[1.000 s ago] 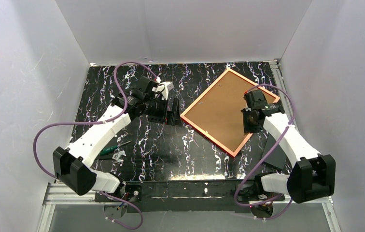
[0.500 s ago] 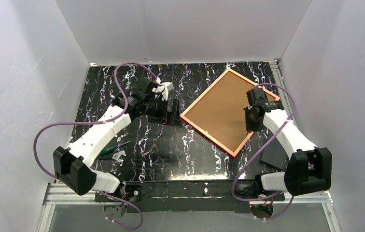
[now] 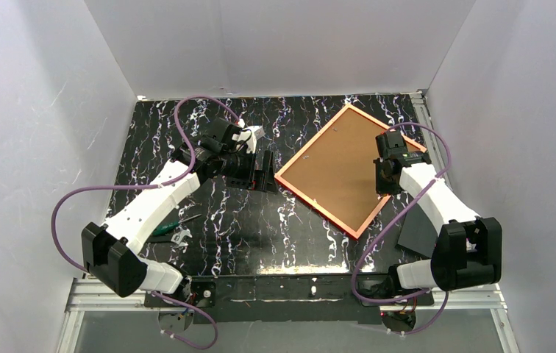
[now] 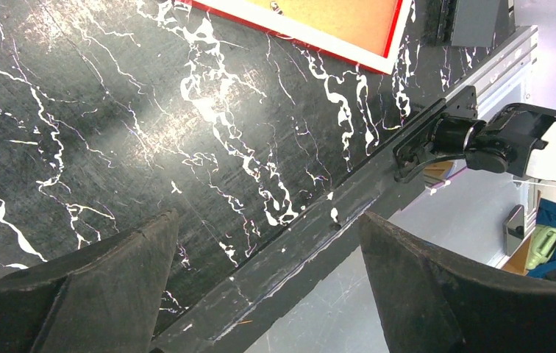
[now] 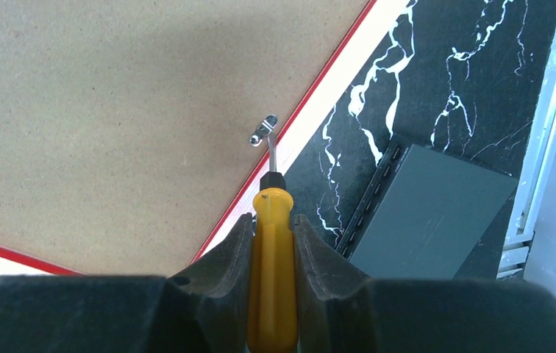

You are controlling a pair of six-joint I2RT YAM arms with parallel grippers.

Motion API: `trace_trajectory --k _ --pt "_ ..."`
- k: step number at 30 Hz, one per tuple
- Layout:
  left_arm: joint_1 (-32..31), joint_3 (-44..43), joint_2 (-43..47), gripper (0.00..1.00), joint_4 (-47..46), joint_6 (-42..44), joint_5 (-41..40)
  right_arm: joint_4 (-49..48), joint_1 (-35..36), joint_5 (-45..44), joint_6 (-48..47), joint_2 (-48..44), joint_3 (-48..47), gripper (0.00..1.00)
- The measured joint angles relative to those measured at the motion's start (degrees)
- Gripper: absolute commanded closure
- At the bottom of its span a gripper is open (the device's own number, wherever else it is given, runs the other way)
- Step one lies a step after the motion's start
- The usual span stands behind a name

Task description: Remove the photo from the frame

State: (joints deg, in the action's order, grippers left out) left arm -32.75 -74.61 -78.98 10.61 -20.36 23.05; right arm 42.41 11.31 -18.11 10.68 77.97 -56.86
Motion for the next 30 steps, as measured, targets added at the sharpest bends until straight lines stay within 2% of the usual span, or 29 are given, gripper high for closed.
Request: trace_trajectory --k 11,19,26,30 --pt "0.00 0.00 -0.24 0.07 -0.02 -0.26 0.13 -2.64 -0.92 -0.35 -0.22 0.15 0.50 0.99" --pt "0.00 0.02 -0.37 0.07 -0.07 -0.33 0.26 -5.46 -2.51 3.32 -0.11 -1.14 1.55 0.99" --pt "0.00 0.11 -0.44 0.07 -0.39 -0.74 0.37 -5.09 -6.88 0.37 2.12 -2.03 0.15 0.99" --pt "0.00 0.15 -0.44 0.07 -0.66 -1.03 0.52 -5.14 -13.42 0.57 4.22 -3.04 -2.60 0.99"
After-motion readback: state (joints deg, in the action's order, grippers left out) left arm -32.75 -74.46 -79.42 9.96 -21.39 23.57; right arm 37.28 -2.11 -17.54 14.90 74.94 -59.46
